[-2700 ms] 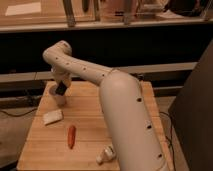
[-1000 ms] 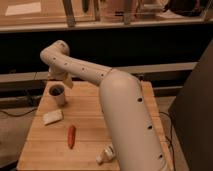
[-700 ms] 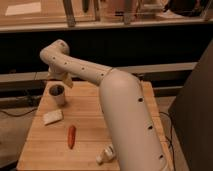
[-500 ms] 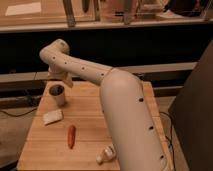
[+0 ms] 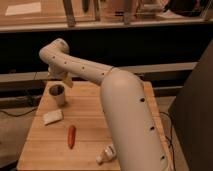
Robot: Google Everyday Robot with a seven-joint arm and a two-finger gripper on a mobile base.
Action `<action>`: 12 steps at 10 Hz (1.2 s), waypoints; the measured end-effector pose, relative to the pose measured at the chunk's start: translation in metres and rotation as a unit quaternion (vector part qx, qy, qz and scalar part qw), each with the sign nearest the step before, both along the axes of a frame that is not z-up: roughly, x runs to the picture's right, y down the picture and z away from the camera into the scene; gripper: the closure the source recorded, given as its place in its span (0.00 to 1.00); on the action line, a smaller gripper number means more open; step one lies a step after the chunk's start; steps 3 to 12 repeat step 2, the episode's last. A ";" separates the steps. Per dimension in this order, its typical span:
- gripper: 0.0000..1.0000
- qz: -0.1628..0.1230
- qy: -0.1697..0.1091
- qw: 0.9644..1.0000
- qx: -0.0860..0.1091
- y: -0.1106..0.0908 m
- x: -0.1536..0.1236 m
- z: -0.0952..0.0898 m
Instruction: Place the eraser in the ceramic cup
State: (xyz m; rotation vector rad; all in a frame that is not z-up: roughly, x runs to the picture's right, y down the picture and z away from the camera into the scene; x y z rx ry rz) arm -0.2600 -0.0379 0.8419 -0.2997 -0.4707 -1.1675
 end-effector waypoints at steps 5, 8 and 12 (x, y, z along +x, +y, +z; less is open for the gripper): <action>0.20 0.000 0.002 1.000 0.000 0.000 0.001 -0.001; 0.20 0.000 0.002 1.000 0.000 0.000 0.001 -0.001; 0.20 0.000 0.002 1.000 0.000 0.000 0.001 -0.001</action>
